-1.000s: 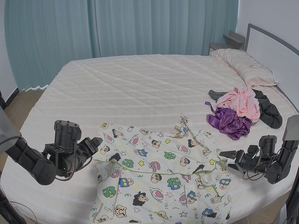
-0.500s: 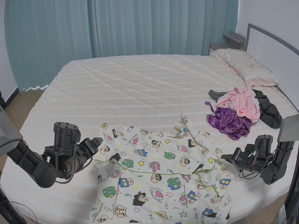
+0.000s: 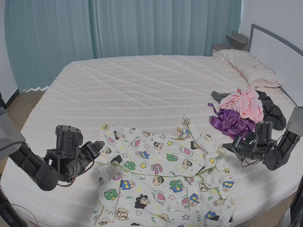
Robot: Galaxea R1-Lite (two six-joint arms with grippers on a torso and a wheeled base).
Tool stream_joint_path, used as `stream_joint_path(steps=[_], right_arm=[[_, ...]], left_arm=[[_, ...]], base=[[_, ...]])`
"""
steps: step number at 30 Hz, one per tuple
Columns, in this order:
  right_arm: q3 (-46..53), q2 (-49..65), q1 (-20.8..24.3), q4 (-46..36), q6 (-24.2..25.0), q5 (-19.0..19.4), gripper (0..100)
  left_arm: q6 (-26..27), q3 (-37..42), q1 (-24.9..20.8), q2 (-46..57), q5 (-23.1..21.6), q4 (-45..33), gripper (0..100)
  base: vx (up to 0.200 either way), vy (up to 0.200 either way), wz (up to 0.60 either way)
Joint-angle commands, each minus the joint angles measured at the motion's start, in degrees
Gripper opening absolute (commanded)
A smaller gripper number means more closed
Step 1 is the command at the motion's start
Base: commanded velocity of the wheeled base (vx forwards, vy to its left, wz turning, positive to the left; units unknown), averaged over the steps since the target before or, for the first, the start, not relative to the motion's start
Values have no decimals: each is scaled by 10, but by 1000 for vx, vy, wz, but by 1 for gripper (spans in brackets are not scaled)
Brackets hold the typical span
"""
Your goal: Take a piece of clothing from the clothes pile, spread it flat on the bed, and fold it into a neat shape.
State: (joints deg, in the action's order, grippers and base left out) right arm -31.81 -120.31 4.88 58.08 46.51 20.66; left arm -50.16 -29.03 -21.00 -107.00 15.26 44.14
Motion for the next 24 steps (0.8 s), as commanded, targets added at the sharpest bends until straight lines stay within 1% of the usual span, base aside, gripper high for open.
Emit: stream_joint_path(steps=[1, 2, 3, 6, 7, 8, 9, 14, 20, 21, 24], right_arm=[[-163, -16, 15, -141, -2, -48, 0], [-195, -28, 15, -165, -3, -62, 0], [-215, -35, 15, -181, -3, -69, 0], [-249, -55, 20, -218, -5, -71, 0], [-266, -69, 29, -234, -7, -74, 0], [-269, -71, 29, -236, -8, -75, 0], [-288, -87, 33, -249, -12, -84, 0], [-325, -128, 36, -263, -26, -109, 0], [-345, -144, 32, -273, -30, -113, 0], [-345, -144, 32, -272, -30, -113, 100], [-337, -132, 30, -271, -30, -113, 100]], left_arm=[[0, -2, 0, -19, 0, 1, 100], [0, -3, 0, -22, -1, 1, 100], [0, -4, 0, -23, 0, 1, 100], [0, -5, 0, -25, 0, 1, 100], [0, -6, 0, -27, 0, 1, 100], [0, -6, 0, -27, 0, 1, 100], [0, -6, 1, -29, 0, 1, 100], [0, -7, 1, -34, 0, 1, 100], [0, -7, 1, -38, -1, 1, 100], [0, -7, 1, -38, -1, 1, 100], [-1, -5, 0, -39, -1, 1, 100]], base=[[0, 0, 0], [0, 0, 0], [0, 0, 0], [0, 0, 0], [0, 0, 0], [0, 0, 0], [0, 0, 0], [0, 0, 0], [0, 0, 0], [0, 0, 0], [0, 0, 0]])
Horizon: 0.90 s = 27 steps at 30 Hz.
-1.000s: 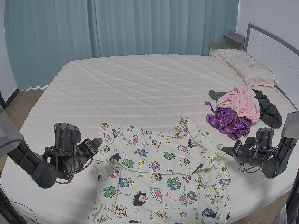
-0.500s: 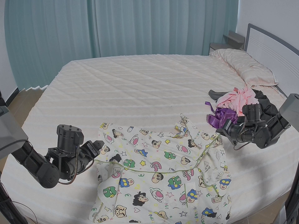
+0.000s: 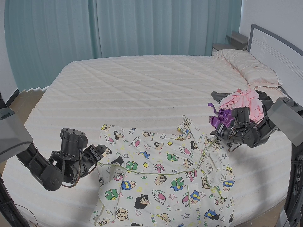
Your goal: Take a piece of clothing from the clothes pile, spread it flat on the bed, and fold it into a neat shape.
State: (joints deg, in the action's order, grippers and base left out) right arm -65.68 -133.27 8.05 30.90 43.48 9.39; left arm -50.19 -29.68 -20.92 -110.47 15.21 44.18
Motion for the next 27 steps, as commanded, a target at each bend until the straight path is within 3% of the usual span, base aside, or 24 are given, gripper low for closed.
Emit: stream_joint_path(steps=[1, 6, 12, 17, 21, 27], right_arm=[[4, 6, -4, -1, 0, 0, 100], [33, 46, -28, 0, -10, 2, 100], [100, 77, -59, 6, -74, 9, 100], [187, 90, -80, 36, -147, 50, 100], [265, 90, -96, 114, -197, 124, 100], [290, 68, -102, 145, -235, 159, 100]], left_arm=[[-1, 2, -1, -4, 0, 0, 100], [-1, 2, -3, -4, 0, 0, 100], [-1, 3, -3, -4, 0, 0, 100], [-2, 6, -11, -3, 1, 0, 100], [-2, 7, -15, -3, 1, 0, 100], [-2, 8, -17, -2, 1, 0, 100]], base=[[0, 0, 0], [0, 0, 0], [0, 0, 0], [0, 0, 0], [0, 0, 0], [0, 0, 0]])
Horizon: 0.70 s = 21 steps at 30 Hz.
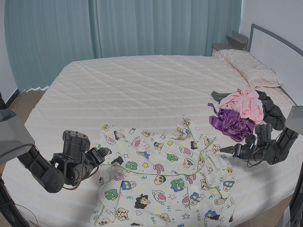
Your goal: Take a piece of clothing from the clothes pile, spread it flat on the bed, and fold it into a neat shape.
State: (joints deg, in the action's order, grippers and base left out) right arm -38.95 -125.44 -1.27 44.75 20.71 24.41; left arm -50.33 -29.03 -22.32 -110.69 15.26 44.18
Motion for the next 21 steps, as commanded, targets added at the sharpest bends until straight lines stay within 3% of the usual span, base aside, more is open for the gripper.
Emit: stream_joint_path(steps=[1, 8, 14, 15, 21], right_arm=[[22, -14, -9, 7, -9, 14, 100], [15, -31, -8, 9, -10, 24, 100], [14, -41, -4, 9, -8, 55, 100], [14, -43, -4, 9, -7, 55, 0], [12, -42, -15, 9, -1, 56, 0]], left_arm=[[0, 1, -3, 0, 0, 0, 100], [0, 1, -3, 0, 0, 0, 100], [0, 1, -3, -1, 0, 0, 100], [0, 1, -3, -1, 0, 0, 100], [0, 1, -3, -1, 0, 0, 100]], base=[[0, 0, 0], [0, 0, 0], [0, 0, 0], [0, 0, 0], [0, 0, 0]])
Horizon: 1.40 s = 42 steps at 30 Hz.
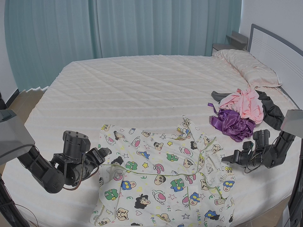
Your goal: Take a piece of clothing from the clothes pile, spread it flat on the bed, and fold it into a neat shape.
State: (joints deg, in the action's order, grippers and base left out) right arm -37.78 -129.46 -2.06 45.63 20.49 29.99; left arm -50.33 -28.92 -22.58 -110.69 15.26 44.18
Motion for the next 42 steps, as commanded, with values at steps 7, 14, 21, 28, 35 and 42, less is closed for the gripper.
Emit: stream_joint_path(steps=[7, 14, 21, 28, 35, 42], right_arm=[[11, 5, -22, 1, 13, 0, 0], [39, 49, -66, 1, 7, 0, 0], [47, 70, -119, 1, 3, -3, 0], [46, 66, -139, 1, 3, -5, 0], [37, 56, -145, 2, 5, -9, 0], [38, 48, -153, 2, 6, -9, 100]], left_arm=[[-2, 0, -1, -1, 0, 0, 100], [-6, 2, -4, 0, 0, 0, 100], [-8, 2, -12, 2, 1, 0, 100], [-8, 8, -19, 4, 1, 0, 100], [-9, 9, -20, 4, 1, 0, 100], [-9, 14, -20, 3, 1, -1, 100]], base=[[0, 0, 0], [0, 0, 0], [0, 0, 0], [0, 0, 0], [0, 0, 0], [0, 0, 0]])
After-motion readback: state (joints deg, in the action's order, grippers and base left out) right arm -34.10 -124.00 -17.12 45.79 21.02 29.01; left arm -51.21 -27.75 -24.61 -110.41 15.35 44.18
